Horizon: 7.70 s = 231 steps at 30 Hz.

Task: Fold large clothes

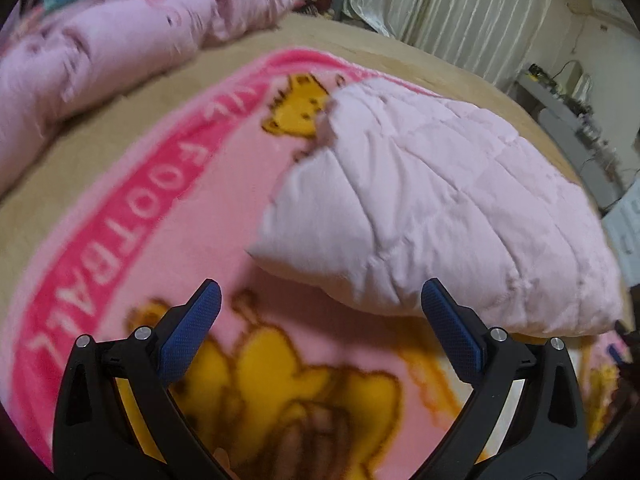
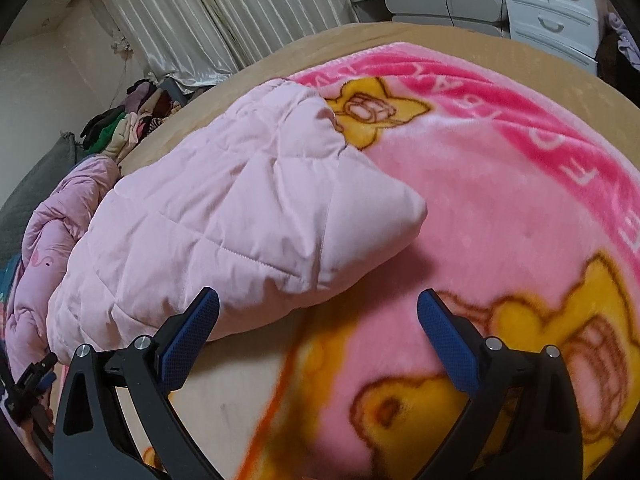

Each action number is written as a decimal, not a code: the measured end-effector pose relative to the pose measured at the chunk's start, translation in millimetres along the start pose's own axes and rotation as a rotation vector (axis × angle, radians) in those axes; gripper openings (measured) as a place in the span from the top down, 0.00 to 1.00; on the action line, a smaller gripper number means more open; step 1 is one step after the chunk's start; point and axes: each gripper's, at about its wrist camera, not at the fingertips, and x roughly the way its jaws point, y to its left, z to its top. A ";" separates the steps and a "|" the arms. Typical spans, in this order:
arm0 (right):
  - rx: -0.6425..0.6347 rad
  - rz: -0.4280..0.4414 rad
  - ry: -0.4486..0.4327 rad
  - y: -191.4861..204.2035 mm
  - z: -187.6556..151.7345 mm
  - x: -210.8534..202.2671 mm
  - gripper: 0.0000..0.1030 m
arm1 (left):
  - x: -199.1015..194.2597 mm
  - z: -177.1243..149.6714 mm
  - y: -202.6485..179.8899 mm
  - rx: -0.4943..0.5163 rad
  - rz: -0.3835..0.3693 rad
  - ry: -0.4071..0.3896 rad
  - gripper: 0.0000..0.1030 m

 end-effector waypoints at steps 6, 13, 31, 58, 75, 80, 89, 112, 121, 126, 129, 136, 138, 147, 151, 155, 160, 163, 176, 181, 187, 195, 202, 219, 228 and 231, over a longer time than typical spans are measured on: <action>0.063 0.051 0.022 -1.3 1.8 9.7 0.04 | 15.5 -3.7 6.7 -0.143 -0.179 0.066 0.09; 0.154 0.119 0.044 -0.2 16.2 23.2 0.04 | 31.1 5.3 -0.6 -0.218 -0.251 0.080 0.09; 0.385 0.265 0.075 -12.9 40.9 81.8 0.04 | 89.9 18.6 11.8 -0.458 -0.384 0.124 0.08; 0.074 0.228 -0.024 31.1 53.7 50.0 0.69 | 41.5 33.8 -30.7 -0.197 -0.302 -0.019 0.67; -0.248 0.262 -0.185 77.9 30.3 -69.7 0.74 | -45.6 13.6 -24.6 -0.072 -0.276 -0.130 0.71; -0.254 0.273 -0.189 68.3 10.9 -88.8 0.74 | -61.6 1.4 -18.5 -0.048 -0.267 -0.138 0.71; -0.267 0.272 -0.188 52.0 -29.8 -124.9 0.74 | -83.9 -28.3 -1.3 -0.024 -0.265 -0.135 0.71; -0.120 0.234 -0.089 8.7 -102.5 -143.5 0.74 | -101.9 -96.1 25.9 0.027 -0.222 -0.110 0.69; -0.042 0.204 -0.049 -10.9 -121.9 -131.2 0.72 | -99.4 -110.0 29.6 0.040 -0.204 -0.107 0.67; 0.028 0.199 -0.010 -21.6 -123.2 -120.5 0.64 | -94.3 -116.1 31.4 0.025 -0.191 -0.096 0.58; 0.060 0.200 0.011 -26.5 -121.8 -115.7 0.58 | -91.8 -116.6 34.9 0.005 -0.195 -0.086 0.54; 0.143 0.177 0.069 -37.8 -119.6 -107.7 0.30 | -89.8 -117.9 35.4 -0.004 -0.189 -0.074 0.51; 0.171 0.150 0.090 -43.0 -119.0 -107.7 0.15 | -89.5 -117.3 36.6 -0.011 -0.190 -0.066 0.50; 0.159 0.126 0.118 -50.8 -117.2 -121.8 0.04 | -93.7 -119.6 41.5 -0.032 -0.191 -0.039 0.36; 0.152 0.113 0.118 -55.9 -117.3 -128.9 0.04 | -98.8 -122.0 43.4 -0.034 -0.184 -0.030 0.25; 0.141 0.108 0.118 -62.6 -119.5 -137.8 0.04 | -105.4 -125.2 44.0 -0.018 -0.169 -0.032 0.15; 0.102 0.088 0.101 -62.9 -118.8 -151.2 0.04 | -112.5 -128.7 42.5 0.003 -0.142 -0.031 0.09; 0.074 0.074 0.083 -61.0 -117.2 -158.0 0.04 | -117.3 -130.7 42.3 0.007 -0.131 -0.031 0.09; -0.017 0.031 -0.068 -55.9 -108.1 -209.3 0.04 | -149.9 -137.5 35.2 0.040 -0.097 -0.061 0.09; -0.145 0.039 -0.166 -27.8 -109.8 -244.3 0.04 | -176.7 -137.3 26.8 0.067 -0.111 -0.118 0.09; -0.336 0.066 -0.251 22.5 -134.3 -284.2 0.04 | -209.4 -146.6 8.9 0.124 -0.120 -0.187 0.09; -0.432 0.086 -0.236 56.1 -168.3 -294.8 0.04 | -239.3 -172.3 -17.3 0.208 -0.166 -0.228 0.09; -0.523 0.115 -0.249 75.3 -203.6 -303.1 0.04 | -249.8 -192.4 -31.8 0.236 -0.195 -0.234 0.09; -0.529 0.139 -0.202 84.5 -217.3 -293.3 0.04 | -243.8 -209.7 -38.3 0.239 -0.181 -0.187 0.09; -0.526 0.138 -0.195 83.8 -218.8 -293.7 0.04 | -246.0 -209.6 -37.8 0.239 -0.166 -0.192 0.09; -0.525 0.139 -0.192 84.2 -219.3 -293.7 0.04 | -246.7 -209.6 -38.1 0.236 -0.162 -0.192 0.09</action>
